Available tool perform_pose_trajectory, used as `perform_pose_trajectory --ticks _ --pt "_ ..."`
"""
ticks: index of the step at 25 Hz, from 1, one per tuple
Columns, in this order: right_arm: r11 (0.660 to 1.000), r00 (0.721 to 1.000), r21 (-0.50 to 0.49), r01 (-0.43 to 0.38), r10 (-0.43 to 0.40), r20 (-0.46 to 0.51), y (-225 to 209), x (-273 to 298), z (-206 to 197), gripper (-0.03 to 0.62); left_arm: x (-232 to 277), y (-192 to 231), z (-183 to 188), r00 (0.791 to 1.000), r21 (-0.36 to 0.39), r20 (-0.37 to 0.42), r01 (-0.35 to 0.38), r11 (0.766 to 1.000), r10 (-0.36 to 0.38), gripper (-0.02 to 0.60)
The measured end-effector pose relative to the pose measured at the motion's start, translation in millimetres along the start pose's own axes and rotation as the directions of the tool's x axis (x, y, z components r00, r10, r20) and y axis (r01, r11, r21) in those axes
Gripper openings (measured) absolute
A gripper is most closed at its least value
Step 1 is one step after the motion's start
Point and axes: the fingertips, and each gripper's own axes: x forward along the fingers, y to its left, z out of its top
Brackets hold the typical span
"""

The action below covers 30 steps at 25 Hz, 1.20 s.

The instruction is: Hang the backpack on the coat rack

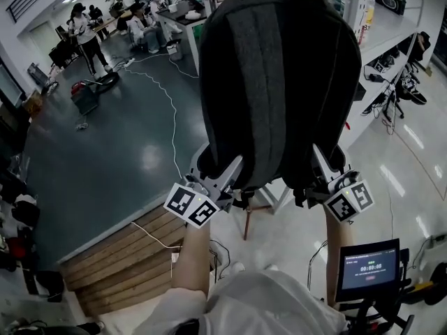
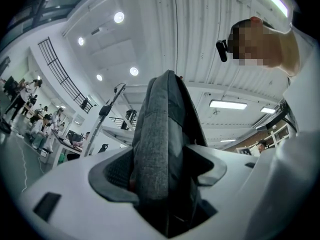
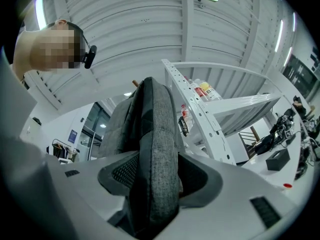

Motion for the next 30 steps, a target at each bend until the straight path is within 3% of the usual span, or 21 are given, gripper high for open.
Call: perform_pose_trajectory --ticks 4,7,10,13,19,23,28,30 --pt "1.000 1.000 -0.009 0.016 -0.016 0.014 -10 -3 -2 0.241 0 1 -7 0.999 0.009 0.020 -0.032 0.999 0.032 0.322" --pt "1.000 1.000 -0.010 -0.004 0.004 -0.010 -9 0 4 0.242 -4 0 0 0.997 0.066 0.013 -0.078 0.995 0.078 0.322" --pt "0.994 1.000 -0.111 0.023 -0.025 -0.014 5 -9 18 0.242 -20 -12 14 0.993 0.155 -0.019 -0.113 0.981 0.117 0.321" --pt "0.972 0.997 -0.221 0.076 -0.069 0.041 17 -25 42 0.242 -36 -30 33 0.992 0.222 -0.004 -0.124 0.967 0.128 0.321" --pt "0.987 0.986 -0.157 0.022 0.004 0.164 34 -36 93 0.241 -47 -51 69 0.992 0.188 0.078 -0.117 0.975 0.103 0.321" --pt "0.983 0.990 -0.184 -0.018 0.043 0.132 48 -40 92 0.241 -56 -66 63 0.995 0.167 0.057 -0.093 0.982 0.085 0.293" --pt "0.988 0.988 -0.117 -0.105 0.117 0.102 69 -38 78 0.241 -61 -73 46 0.997 0.160 0.006 -0.073 0.984 0.073 0.250" --pt "0.988 0.991 -0.118 -0.102 0.111 0.069 74 -38 64 0.239 -63 -72 37 0.997 0.157 -0.022 -0.074 0.985 0.079 0.238"
